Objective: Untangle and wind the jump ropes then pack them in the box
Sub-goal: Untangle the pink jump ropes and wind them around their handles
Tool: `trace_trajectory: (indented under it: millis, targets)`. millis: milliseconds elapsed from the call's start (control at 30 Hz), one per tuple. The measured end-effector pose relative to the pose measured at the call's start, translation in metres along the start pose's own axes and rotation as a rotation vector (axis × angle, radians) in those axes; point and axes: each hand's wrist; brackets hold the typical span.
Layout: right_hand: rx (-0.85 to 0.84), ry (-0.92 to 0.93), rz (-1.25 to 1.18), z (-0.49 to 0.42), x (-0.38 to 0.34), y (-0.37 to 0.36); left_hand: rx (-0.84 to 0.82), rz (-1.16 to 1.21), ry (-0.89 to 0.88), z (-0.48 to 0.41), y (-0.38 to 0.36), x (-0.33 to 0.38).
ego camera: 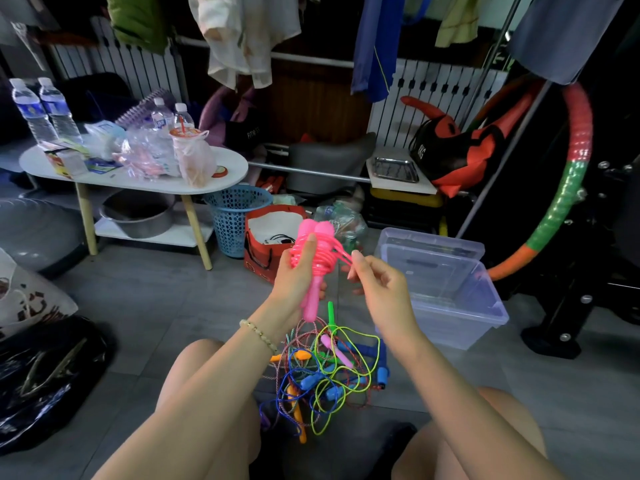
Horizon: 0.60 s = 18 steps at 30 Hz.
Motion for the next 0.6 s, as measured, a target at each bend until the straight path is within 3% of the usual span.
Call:
trace_trajectory:
  millis: [100,233,467,600]
  targets:
    - [0.007,-0.09,-0.063,-0.004,0.005,0.002,-0.056,0.129,0.02,0.001,0.005,0.003]
    - [-0.022,-0.073,-0.019,-0.004,0.006,0.003,0.03,0.009,-0.034,0.004,0.004,0.001]
    - [-0.162,0.152,0.271,0.006,-0.006,-0.003,0.076,0.03,-0.034,0.008,-0.003,0.011]
    - [-0.15,0.179,0.27,-0.003,-0.012,0.003,0.047,-0.071,-0.086,0.017,-0.008,0.008]
Point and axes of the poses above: each hand's wrist, its own z-axis away from the middle knuckle, its own y-axis out of the back of the hand, x = y × z, and after that the axes turned 5 degrees about y, right-handed
